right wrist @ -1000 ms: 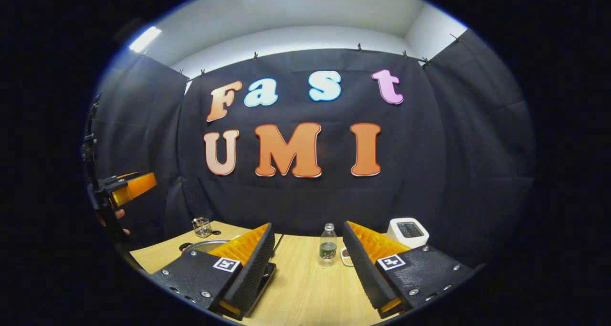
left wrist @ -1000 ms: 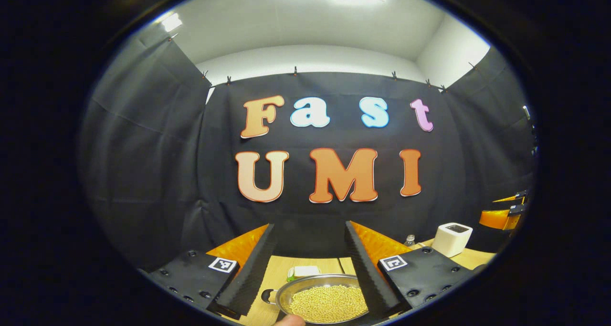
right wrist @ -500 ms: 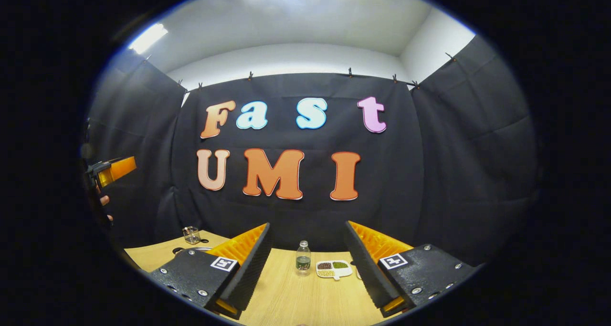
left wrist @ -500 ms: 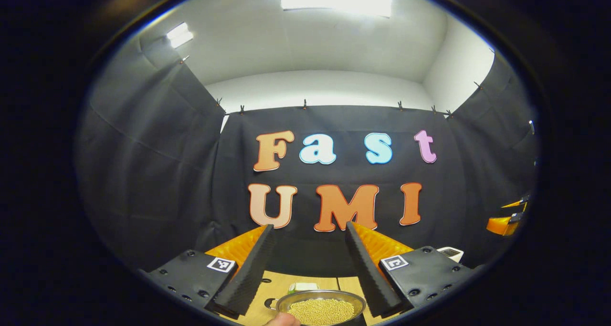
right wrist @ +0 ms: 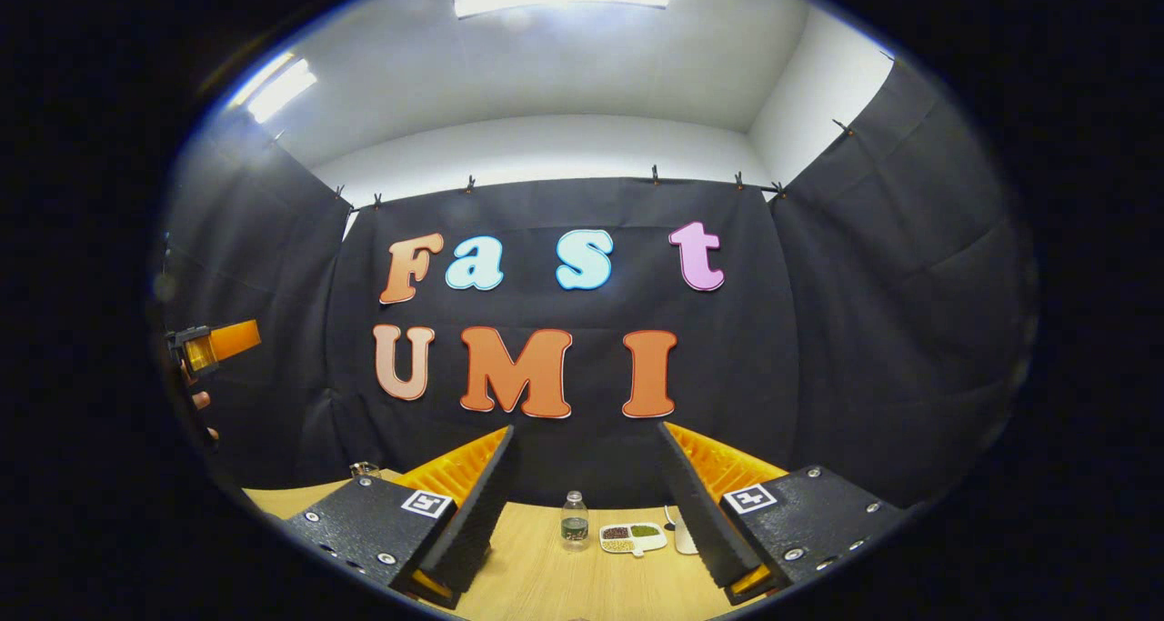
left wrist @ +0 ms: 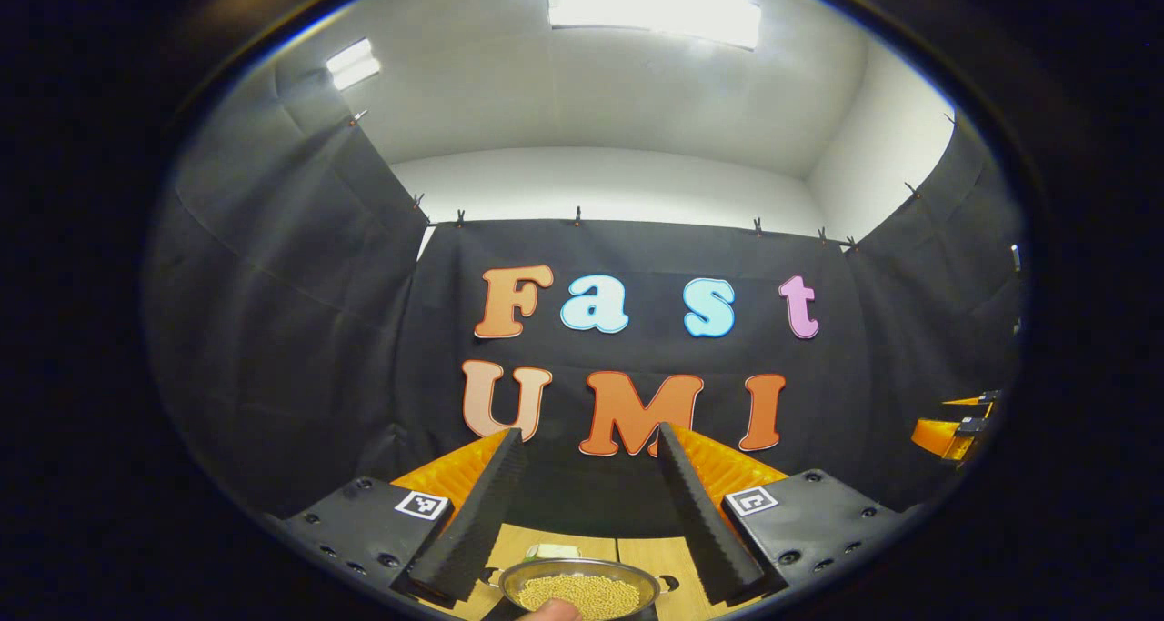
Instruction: First push the handle of the pot to place it horizontally, then grasp the pot with both hands and set it on the induction cooktop.
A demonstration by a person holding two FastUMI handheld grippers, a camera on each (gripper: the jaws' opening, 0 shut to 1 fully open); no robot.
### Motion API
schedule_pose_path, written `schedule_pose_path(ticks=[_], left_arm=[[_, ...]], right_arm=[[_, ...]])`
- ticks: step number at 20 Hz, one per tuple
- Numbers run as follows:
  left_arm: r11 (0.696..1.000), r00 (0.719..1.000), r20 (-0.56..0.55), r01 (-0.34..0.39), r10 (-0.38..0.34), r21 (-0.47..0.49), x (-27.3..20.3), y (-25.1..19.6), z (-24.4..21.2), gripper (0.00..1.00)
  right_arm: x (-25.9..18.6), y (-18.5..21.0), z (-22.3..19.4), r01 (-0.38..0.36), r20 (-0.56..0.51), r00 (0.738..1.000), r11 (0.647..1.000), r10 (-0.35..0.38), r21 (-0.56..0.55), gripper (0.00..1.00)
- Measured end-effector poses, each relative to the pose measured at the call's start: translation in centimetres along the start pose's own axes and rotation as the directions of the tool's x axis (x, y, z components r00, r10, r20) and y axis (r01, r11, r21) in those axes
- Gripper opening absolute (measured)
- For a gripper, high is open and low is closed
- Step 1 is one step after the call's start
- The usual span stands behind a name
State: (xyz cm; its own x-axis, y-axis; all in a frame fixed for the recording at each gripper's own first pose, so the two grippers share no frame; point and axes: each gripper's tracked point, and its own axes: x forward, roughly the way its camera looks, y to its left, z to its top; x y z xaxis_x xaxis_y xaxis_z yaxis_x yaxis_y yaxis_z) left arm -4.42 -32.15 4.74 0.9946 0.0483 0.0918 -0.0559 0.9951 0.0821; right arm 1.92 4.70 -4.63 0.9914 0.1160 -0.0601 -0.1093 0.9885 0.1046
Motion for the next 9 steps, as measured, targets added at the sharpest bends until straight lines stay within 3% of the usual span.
schedule_pose_path(ticks=[1,2,4,6,7,9], left_arm=[[1.000,1.000,-0.008,-0.002,0.002,-0.003,0.3,-0.1,-0.1,0.95],[1.000,1.000,-0.020,0.002,-0.002,-0.014,0.5,-0.3,-0.1,0.99],[0.999,0.999,-0.050,0.006,-0.009,-0.051,0.9,-0.4,-0.5,0.92],[0.998,0.998,-0.062,-0.016,0.012,-0.065,1.5,0.5,-0.6,0.99],[0.998,0.998,-0.061,-0.035,0.031,-0.060,1.5,1.1,-0.6,0.95],[0.996,0.997,-0.054,-0.055,0.052,-0.065,1.4,1.6,-0.7,0.98]], right_arm=[[-0.1,0.1,0.3,-0.002,-0.004,1.000,1.000,0.002,0.001,0.97],[-0.2,0.4,0.7,-0.011,-0.003,1.000,1.000,0.011,0.007,0.93],[-0.5,0.7,1.3,-0.031,-0.002,1.000,0.999,0.031,0.011,0.93],[-0.6,1.0,1.4,-0.046,0.001,0.999,0.999,0.046,0.000,0.97],[-0.6,1.1,1.8,-0.049,0.008,0.999,0.999,0.049,-0.001,0.93],[-0.5,1.5,2.7,-0.058,0.039,0.998,0.998,0.057,0.023,0.93]])
